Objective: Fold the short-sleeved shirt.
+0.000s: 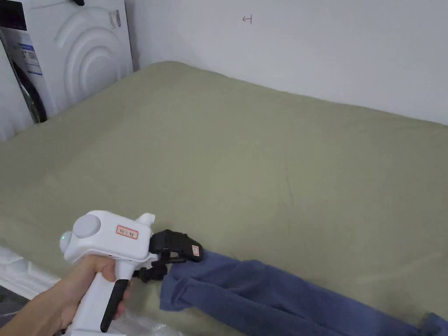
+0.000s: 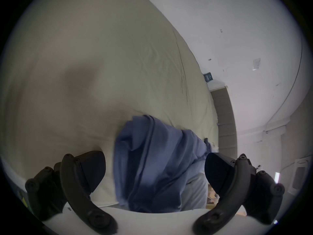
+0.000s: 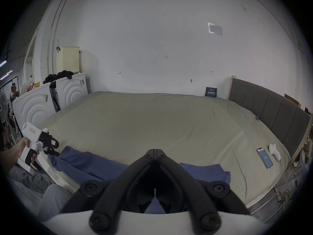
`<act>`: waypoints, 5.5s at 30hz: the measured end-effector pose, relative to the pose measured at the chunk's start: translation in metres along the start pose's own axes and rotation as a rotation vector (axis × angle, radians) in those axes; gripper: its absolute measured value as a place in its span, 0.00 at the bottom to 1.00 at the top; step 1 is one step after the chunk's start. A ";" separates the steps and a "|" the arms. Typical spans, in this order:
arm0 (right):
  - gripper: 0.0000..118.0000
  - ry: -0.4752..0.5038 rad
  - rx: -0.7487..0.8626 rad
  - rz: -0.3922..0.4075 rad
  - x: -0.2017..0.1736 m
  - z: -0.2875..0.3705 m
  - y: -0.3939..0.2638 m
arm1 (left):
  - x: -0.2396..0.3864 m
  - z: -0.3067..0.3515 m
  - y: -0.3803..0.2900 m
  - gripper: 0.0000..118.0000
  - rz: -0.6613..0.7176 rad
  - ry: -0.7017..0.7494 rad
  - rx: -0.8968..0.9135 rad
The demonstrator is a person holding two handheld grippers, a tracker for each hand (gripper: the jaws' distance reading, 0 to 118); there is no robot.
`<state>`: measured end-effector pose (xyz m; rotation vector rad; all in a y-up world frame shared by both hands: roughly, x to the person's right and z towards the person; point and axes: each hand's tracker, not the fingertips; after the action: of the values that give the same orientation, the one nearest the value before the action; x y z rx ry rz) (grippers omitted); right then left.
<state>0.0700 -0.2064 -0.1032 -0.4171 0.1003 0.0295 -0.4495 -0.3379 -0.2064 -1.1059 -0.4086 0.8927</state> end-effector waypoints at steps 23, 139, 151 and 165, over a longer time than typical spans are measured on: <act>0.01 0.049 0.010 -0.061 0.021 0.011 -0.008 | 0.029 0.055 0.009 0.07 -0.028 0.194 0.131; 0.01 0.051 -0.112 -0.191 0.071 0.027 -0.044 | 0.283 -0.097 -0.091 0.10 -0.664 0.593 -0.058; 0.01 -0.012 -0.128 -0.255 0.094 0.040 -0.053 | 0.283 -0.204 -0.106 1.00 -0.495 0.350 -0.053; 0.01 0.042 -0.221 -0.281 0.078 0.012 -0.061 | 0.184 -0.221 -0.090 0.00 -0.252 0.015 -0.188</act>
<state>0.1516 -0.2569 -0.0756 -0.6493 0.0789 -0.2471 -0.1506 -0.3388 -0.2444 -1.2013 -0.6155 0.6325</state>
